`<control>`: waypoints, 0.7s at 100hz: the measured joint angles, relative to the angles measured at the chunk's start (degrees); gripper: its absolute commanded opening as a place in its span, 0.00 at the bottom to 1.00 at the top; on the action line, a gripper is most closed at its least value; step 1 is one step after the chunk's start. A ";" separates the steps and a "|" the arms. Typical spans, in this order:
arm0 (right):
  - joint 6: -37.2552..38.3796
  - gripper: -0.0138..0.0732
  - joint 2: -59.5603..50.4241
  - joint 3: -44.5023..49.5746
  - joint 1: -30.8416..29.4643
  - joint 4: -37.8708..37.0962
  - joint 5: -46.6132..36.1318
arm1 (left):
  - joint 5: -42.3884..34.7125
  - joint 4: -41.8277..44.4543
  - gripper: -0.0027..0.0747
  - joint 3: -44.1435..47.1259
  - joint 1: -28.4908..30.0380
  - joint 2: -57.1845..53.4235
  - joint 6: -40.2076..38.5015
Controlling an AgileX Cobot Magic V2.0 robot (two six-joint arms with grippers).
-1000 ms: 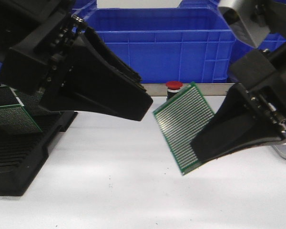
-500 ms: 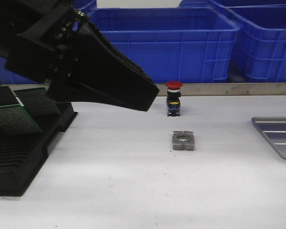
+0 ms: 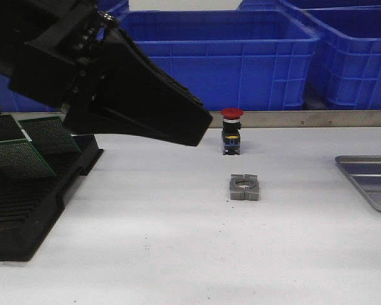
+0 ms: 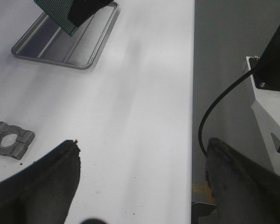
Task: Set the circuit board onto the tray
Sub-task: 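Lower the board onto the silver tray and open the right gripper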
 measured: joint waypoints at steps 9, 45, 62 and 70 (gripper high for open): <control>0.00 0.12 3.16 -1.66 0.00 0.03 1.88 | 0.00 0.00 0.70 0.00 0.00 0.00 0.00; -2.50 0.86 6.40 -2.85 0.00 -0.20 -0.91 | 0.00 0.00 0.70 0.00 0.00 0.00 0.00; -5.70 0.86 2.84 -2.85 0.00 -1.98 -2.61 | -0.96 0.69 0.70 0.00 0.19 0.00 0.00; -6.45 0.86 0.69 -2.85 0.00 -2.11 -2.97 | -1.42 2.42 0.70 0.00 1.63 -0.76 0.00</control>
